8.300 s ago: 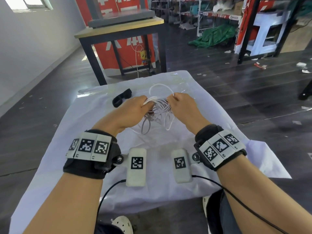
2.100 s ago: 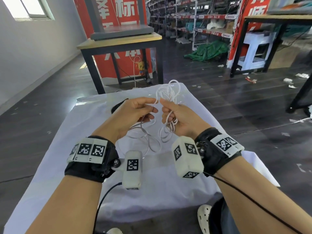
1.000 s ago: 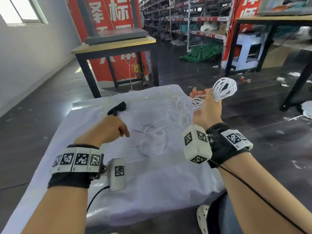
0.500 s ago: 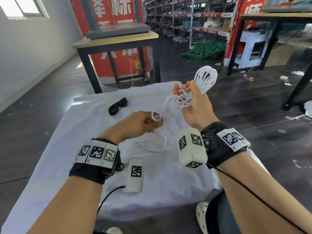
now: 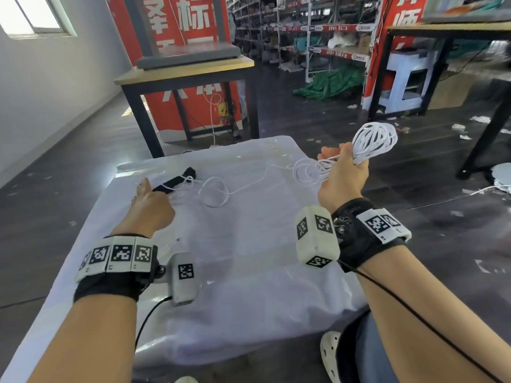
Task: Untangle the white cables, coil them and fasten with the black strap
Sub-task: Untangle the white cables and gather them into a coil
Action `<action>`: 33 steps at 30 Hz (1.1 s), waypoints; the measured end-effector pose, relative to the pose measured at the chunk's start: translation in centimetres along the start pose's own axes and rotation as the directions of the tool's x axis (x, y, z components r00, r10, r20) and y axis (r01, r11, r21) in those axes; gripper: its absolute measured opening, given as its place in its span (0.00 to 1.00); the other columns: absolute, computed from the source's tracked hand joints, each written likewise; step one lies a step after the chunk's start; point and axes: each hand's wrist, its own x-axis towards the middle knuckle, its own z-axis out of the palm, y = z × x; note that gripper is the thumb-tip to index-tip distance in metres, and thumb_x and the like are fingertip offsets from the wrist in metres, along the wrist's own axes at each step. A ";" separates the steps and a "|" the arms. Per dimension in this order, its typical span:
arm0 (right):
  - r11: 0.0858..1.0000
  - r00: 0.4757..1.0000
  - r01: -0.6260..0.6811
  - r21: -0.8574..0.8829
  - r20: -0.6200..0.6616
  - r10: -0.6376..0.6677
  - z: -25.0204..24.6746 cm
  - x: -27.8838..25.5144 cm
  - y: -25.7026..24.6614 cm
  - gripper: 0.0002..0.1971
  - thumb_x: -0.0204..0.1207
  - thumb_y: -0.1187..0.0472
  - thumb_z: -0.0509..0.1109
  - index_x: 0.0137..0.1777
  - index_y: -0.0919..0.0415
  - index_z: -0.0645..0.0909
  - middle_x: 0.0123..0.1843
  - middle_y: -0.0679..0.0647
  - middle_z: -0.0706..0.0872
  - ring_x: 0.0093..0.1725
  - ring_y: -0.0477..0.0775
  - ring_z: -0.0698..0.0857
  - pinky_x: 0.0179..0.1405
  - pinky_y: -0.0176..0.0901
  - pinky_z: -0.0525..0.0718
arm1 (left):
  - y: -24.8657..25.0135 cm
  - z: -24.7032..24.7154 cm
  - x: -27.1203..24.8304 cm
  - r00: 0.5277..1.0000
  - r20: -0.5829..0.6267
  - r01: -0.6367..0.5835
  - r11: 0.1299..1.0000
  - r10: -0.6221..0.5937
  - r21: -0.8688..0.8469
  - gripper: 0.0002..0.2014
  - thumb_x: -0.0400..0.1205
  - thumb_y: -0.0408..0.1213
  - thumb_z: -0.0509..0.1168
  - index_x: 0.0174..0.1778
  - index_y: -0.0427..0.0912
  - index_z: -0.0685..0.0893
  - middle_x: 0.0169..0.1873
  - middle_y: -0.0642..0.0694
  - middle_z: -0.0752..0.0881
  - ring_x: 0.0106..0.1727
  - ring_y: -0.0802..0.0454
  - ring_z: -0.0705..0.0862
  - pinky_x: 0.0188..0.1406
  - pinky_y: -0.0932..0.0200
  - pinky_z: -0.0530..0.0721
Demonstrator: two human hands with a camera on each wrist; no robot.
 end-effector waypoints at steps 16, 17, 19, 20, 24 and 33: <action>0.959 0.886 -0.246 -0.144 0.368 0.283 2.0 -3.9 0.6 0.07 0.85 0.61 0.62 0.45 0.60 0.77 0.32 0.51 0.79 0.32 0.48 0.86 0.40 0.40 0.83 | 7.3 -0.2 -4.4 0.815 -0.143 -0.474 0.504 0.561 -0.722 0.21 0.86 0.50 0.58 0.76 0.54 0.71 0.70 0.61 0.74 0.69 0.63 0.75 0.63 0.66 0.71; 0.955 0.882 -0.268 -0.124 0.366 0.295 2.0 -3.9 0.6 0.08 0.85 0.61 0.62 0.44 0.59 0.76 0.31 0.51 0.78 0.31 0.48 0.85 0.41 0.41 0.84 | 7.5 0.1 -4.4 0.792 -0.124 -0.475 0.475 0.597 -0.741 0.19 0.86 0.48 0.60 0.73 0.50 0.75 0.67 0.58 0.80 0.65 0.62 0.80 0.59 0.67 0.75; 0.945 0.886 -0.327 -0.016 0.342 0.312 1.9 -3.8 0.7 0.08 0.85 0.62 0.61 0.43 0.60 0.74 0.29 0.52 0.73 0.26 0.48 0.80 0.45 0.48 0.88 | 7.6 0.5 -4.4 0.769 -0.084 -0.449 0.442 0.633 -0.777 0.13 0.86 0.41 0.61 0.64 0.44 0.84 0.54 0.51 0.89 0.51 0.56 0.89 0.53 0.61 0.83; 0.941 0.898 -0.336 0.039 0.313 0.308 1.9 -3.6 0.8 0.07 0.85 0.63 0.61 0.44 0.61 0.74 0.28 0.53 0.71 0.23 0.48 0.78 0.45 0.52 0.89 | 7.6 0.7 -4.5 0.769 -0.064 -0.427 0.436 0.636 -0.792 0.12 0.86 0.40 0.61 0.60 0.43 0.86 0.48 0.49 0.90 0.43 0.54 0.89 0.51 0.58 0.85; 0.970 0.967 -0.233 0.076 0.125 0.222 1.5 -2.7 0.8 0.04 0.85 0.62 0.62 0.54 0.62 0.71 0.32 0.55 0.69 0.25 0.50 0.75 0.31 0.43 0.88 | 7.6 0.7 -5.1 0.725 0.053 -0.407 0.489 0.687 -0.771 0.12 0.87 0.40 0.60 0.60 0.48 0.87 0.31 0.48 0.84 0.23 0.57 0.79 0.38 0.59 0.86; 0.810 0.954 0.158 -0.564 0.299 0.023 1.6 -2.6 1.6 0.18 0.81 0.43 0.62 0.50 0.59 0.70 0.31 0.50 0.69 0.25 0.49 0.66 0.22 0.38 0.73 | 7.2 -1.4 -6.7 0.564 0.234 -0.494 0.551 0.792 -0.673 0.11 0.85 0.37 0.64 0.60 0.47 0.88 0.28 0.48 0.79 0.29 0.56 0.74 0.37 0.67 0.76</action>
